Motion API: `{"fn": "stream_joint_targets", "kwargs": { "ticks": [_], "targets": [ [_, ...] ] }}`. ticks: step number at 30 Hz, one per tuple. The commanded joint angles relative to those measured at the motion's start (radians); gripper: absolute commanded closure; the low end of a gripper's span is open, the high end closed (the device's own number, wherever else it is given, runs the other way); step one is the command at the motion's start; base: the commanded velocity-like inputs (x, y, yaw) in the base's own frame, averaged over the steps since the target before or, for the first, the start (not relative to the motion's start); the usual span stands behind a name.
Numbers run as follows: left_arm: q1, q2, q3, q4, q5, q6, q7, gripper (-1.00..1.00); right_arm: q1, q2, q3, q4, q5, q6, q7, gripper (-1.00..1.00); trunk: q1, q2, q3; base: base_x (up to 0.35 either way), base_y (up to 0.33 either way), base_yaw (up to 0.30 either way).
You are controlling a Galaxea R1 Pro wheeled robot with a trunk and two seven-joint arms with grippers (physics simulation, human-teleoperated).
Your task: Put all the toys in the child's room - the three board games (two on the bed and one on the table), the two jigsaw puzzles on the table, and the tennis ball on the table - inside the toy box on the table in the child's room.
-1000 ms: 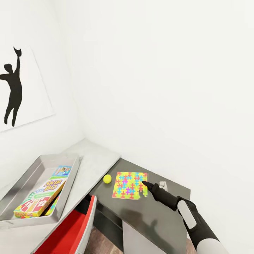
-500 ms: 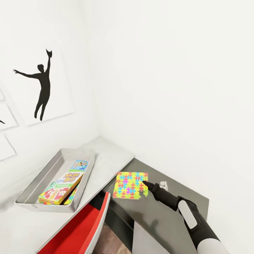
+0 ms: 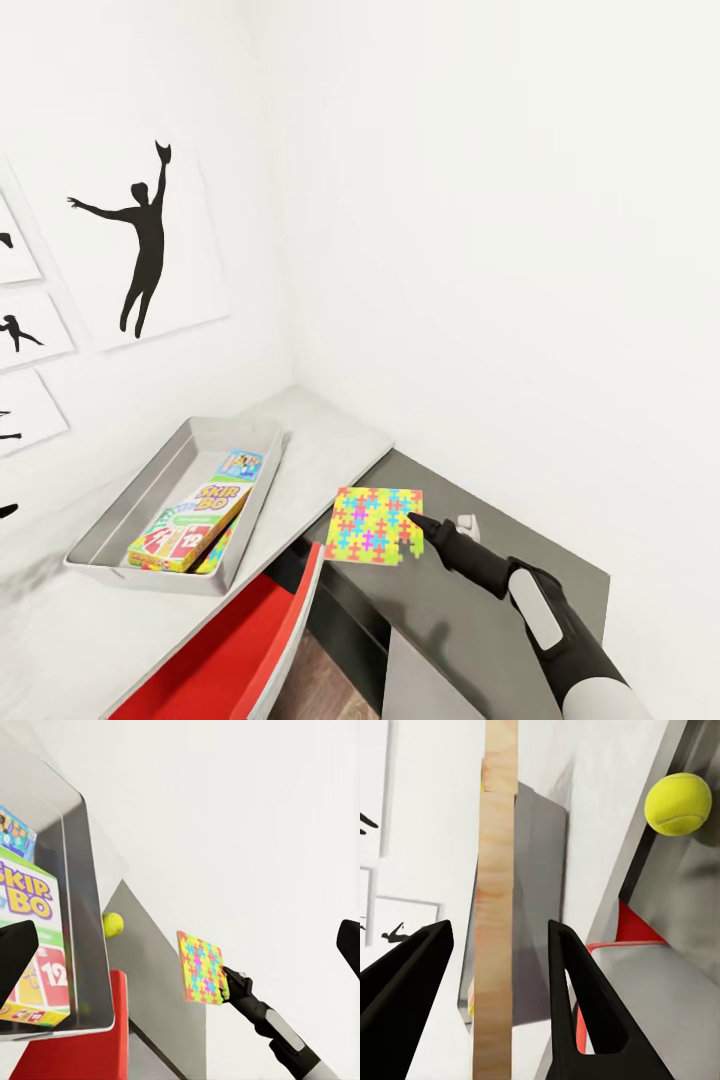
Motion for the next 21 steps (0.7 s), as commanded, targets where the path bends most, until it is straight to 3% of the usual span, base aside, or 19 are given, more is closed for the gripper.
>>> {"fn": "stream_joint_targets", "kwargs": {
  "ticks": [1, 21],
  "targets": [
    [-0.001, 0.0, -0.002, -0.001, 0.001, 0.011, -0.004, -1.0, -0.001, 0.0, -0.002, 0.0, -0.003, 0.006, 0.001, 1.0, 0.001, -0.002, -0.002, 0.0, 0.0, 0.002],
    [-0.001, -0.002, -0.013, -0.002, 0.0, 0.011, -0.004, -1.0, 0.005, 0.0, 0.0, -0.001, -0.005, -0.052, 0.018, 1.0, 0.001, -0.002, -0.002, 0.0, 0.0, 0.0]
  ]
}}
